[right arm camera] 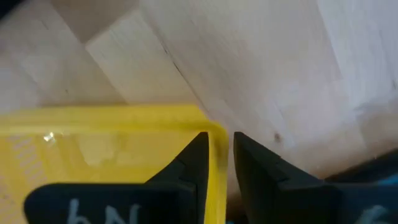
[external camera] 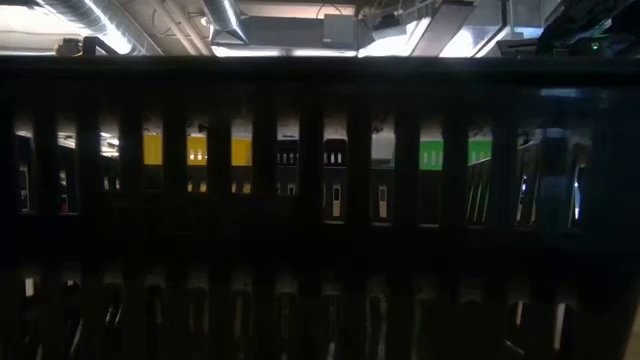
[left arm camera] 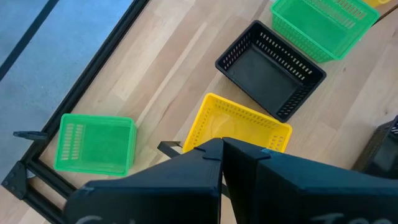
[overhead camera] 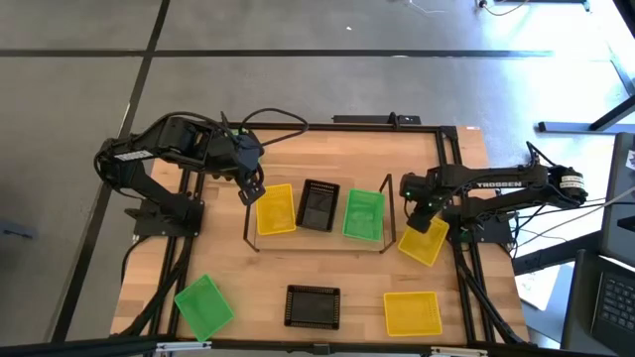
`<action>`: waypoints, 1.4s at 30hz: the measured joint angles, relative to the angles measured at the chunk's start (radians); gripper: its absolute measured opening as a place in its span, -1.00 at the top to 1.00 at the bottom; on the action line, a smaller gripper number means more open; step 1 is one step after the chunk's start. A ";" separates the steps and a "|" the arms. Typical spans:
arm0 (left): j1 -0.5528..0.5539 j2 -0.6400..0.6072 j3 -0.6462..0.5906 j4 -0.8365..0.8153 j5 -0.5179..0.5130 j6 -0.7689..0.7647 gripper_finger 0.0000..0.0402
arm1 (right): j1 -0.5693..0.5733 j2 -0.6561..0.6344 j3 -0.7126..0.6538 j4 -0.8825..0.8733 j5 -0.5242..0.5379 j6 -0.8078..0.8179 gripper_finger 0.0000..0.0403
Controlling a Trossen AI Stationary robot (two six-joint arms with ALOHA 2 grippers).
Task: Stack baskets on shelf by color
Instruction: Stack the top yellow bin on top of the yellow bin on the shelf
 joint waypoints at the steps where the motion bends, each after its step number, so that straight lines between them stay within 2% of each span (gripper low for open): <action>1: 0.000 0.000 0.000 0.000 0.001 0.000 1.00 | 0.000 0.000 0.000 0.014 -0.007 0.000 0.63; 7: 0.000 0.000 0.000 0.000 0.001 0.000 1.00 | 0.000 0.000 0.000 0.087 -0.068 0.029 0.66; 16: 0.000 0.000 0.000 -0.001 0.001 0.030 1.00 | 0.000 0.000 0.000 0.091 -0.071 0.030 0.79; 21: 0.000 0.000 0.000 -0.001 0.001 0.039 1.00 | 0.000 0.000 0.001 0.092 -0.071 0.033 0.96; 28: 0.000 0.000 0.000 -0.001 0.001 0.039 1.00 | -0.002 0.000 0.002 0.088 -0.048 0.083 0.98; 35: 0.000 0.000 0.000 -0.001 0.001 0.039 1.00 | -0.050 0.000 0.077 -0.036 -0.037 0.111 0.99; 42: 0.000 0.000 0.000 -0.001 0.000 0.051 1.00 | -0.106 0.000 0.231 -0.212 0.065 0.105 1.00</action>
